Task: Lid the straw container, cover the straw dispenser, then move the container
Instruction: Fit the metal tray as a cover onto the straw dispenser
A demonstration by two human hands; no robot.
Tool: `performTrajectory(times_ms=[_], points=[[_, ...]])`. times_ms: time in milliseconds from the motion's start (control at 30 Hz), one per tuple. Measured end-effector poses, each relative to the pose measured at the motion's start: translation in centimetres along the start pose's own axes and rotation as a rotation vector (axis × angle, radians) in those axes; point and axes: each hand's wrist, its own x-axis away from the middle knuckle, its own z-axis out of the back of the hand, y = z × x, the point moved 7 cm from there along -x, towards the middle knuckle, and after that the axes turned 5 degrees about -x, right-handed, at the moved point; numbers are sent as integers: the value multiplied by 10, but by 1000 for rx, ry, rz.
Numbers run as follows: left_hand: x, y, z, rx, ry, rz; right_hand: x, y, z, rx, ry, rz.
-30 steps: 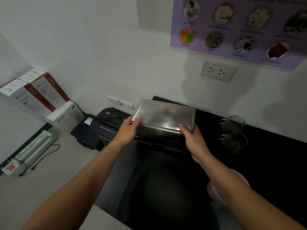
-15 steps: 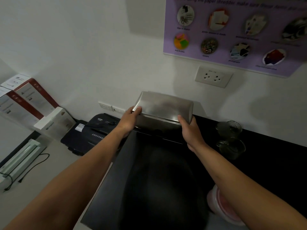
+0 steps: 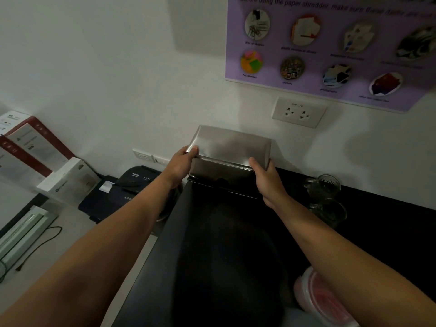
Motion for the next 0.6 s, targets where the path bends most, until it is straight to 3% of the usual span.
performTrajectory(times_ms=[367, 600], points=[[2, 8, -3, -23, -7, 2, -5, 0, 2, 36, -9, -18], [24, 3, -1, -51, 53, 34, 8, -8, 27, 184, -75, -80]])
